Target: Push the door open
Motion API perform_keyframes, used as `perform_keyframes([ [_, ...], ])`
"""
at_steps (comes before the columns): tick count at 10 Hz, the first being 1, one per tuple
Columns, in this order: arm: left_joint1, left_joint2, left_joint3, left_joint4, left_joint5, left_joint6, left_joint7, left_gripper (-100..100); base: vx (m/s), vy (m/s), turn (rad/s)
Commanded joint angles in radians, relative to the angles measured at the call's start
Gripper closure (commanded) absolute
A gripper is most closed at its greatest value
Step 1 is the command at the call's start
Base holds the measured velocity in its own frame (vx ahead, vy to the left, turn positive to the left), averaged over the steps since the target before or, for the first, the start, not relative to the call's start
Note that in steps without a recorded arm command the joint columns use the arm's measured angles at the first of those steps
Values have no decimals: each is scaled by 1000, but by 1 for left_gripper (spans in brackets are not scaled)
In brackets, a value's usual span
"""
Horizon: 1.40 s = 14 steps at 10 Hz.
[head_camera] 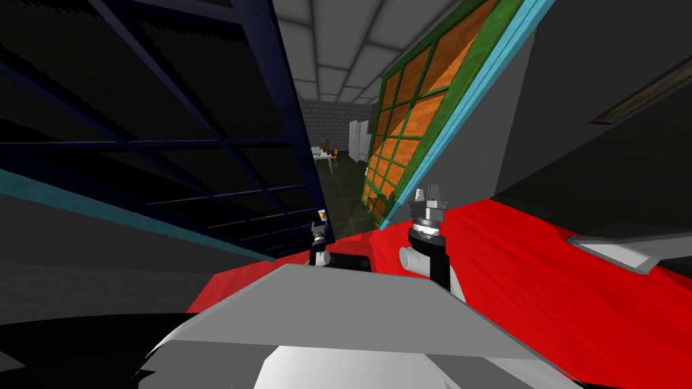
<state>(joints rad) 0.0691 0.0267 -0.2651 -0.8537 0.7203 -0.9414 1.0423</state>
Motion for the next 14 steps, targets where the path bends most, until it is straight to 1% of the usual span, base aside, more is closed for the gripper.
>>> perform_keyframes([
  [1,-1,-1,4,-2,3,4,2,-100,212,49,-13],
  [2,-3,-9,6,-1,4,5,4,-100,179,67,-22],
  [3,-5,-24,8,1,5,6,6,-100,166,83,-18],
  [4,-6,-18,7,5,4,4,5,-100,77,39,-7],
  [5,-6,-18,7,5,4,4,5,100,-12,-7,5],
  [10,-6,-18,7,5,4,4,5,100,-8,-10,-7],
  [11,-12,-11,26,7,0,9,6,100,101,-13,-5],
  [12,-13,-9,31,7,-1,9,7,100,160,-11,8],
  [14,-17,0,63,11,-7,10,10,100,175,-14,21],
])
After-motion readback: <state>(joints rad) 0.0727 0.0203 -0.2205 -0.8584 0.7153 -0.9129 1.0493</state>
